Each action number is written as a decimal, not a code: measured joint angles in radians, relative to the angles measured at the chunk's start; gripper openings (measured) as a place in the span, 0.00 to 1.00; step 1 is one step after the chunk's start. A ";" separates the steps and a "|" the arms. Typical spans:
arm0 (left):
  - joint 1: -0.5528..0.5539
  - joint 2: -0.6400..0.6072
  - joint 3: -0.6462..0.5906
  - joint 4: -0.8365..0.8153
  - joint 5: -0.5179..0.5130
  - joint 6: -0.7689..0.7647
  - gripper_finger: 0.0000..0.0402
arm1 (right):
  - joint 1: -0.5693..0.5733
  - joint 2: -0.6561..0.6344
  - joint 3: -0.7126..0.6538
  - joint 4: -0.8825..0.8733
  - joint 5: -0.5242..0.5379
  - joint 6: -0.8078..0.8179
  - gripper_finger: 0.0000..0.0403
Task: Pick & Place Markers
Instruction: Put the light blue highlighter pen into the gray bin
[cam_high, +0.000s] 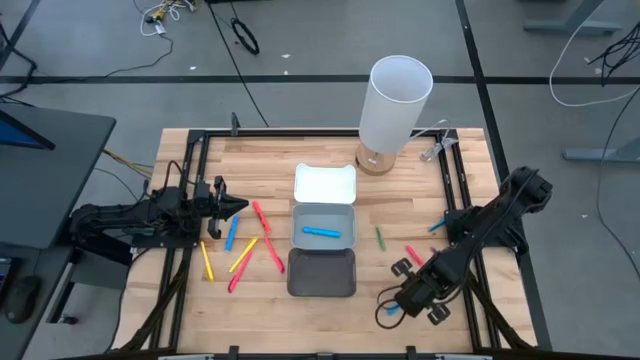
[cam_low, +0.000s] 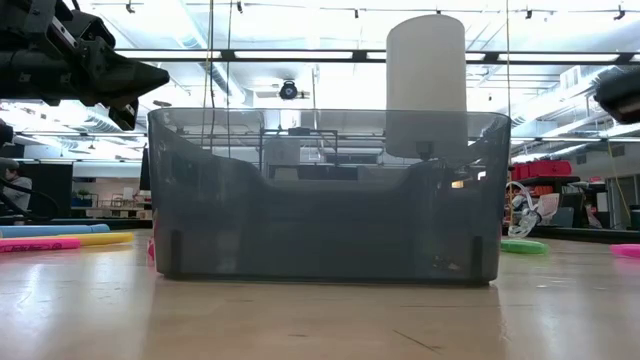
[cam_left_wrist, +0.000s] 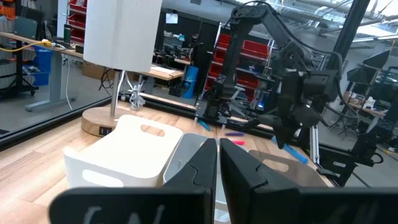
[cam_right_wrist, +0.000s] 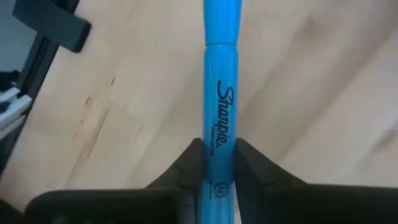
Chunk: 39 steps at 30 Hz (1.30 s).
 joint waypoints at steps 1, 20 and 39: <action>0.000 0.000 0.000 0.000 0.000 0.000 0.06 | -0.007 -0.008 0.009 -0.023 -0.002 0.023 0.13; 0.000 0.000 0.000 0.000 0.000 0.000 0.06 | -0.110 -0.074 0.315 -0.436 -0.007 0.286 0.13; 0.000 0.000 0.000 0.000 0.000 0.000 0.06 | -0.369 -0.075 0.429 -0.467 0.031 0.254 0.13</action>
